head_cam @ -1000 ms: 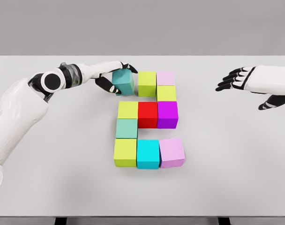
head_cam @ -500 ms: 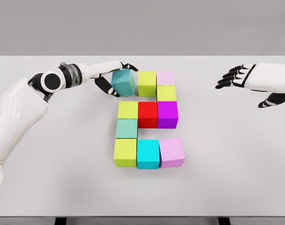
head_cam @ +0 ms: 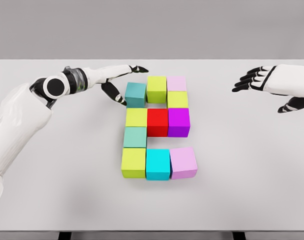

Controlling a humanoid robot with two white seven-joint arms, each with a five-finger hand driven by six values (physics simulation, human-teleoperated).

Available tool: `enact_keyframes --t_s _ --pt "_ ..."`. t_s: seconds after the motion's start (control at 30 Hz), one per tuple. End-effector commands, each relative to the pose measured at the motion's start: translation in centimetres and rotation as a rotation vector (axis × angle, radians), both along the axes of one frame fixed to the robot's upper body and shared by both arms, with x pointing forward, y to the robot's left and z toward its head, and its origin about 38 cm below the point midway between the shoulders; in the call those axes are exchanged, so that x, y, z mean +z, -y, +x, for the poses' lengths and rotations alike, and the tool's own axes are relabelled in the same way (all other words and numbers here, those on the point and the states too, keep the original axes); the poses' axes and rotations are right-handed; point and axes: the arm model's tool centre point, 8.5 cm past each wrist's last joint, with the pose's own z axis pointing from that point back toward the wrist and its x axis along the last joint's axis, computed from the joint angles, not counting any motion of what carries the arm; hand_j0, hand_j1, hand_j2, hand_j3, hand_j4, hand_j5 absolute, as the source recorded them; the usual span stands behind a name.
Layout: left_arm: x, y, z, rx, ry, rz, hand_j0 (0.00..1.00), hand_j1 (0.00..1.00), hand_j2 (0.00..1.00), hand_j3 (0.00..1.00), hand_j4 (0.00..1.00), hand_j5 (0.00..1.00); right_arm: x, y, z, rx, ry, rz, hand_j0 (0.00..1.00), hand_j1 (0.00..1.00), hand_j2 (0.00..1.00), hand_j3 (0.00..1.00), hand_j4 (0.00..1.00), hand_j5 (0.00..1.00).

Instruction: Assemble the squares on the desktop into the number 2

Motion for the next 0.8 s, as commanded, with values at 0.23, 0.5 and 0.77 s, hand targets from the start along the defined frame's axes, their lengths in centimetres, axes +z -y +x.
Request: enact_keyframes --t_s 0.23,0.5,0.77 --pt "0.4 0.6 -0.3 -0.040 0.008 -0.047 1.00 1.00 1.00 1.00 1.00 1.00 1.1 -0.2 -0.2 0.008 0.027 0.009 1.00 1.00 1.00 1.00 1.00 1.00" --pt "-0.7 1.4 0.0 -0.027 -0.026 -0.050 1.00 1.00 1.00 1.00 1.00 1.00 1.7 -0.3 -0.3 0.012 0.044 0.014 1.00 1.00 1.00 1.00 1.00 1.00" --pt "-0.7 1.5 0.5 -0.013 -0.032 -0.054 1.00 1.00 1.00 1.00 1.00 1.00 1.8 -0.2 -0.4 0.010 0.047 0.007 1.00 1.00 1.00 1.00 1.00 1.00"
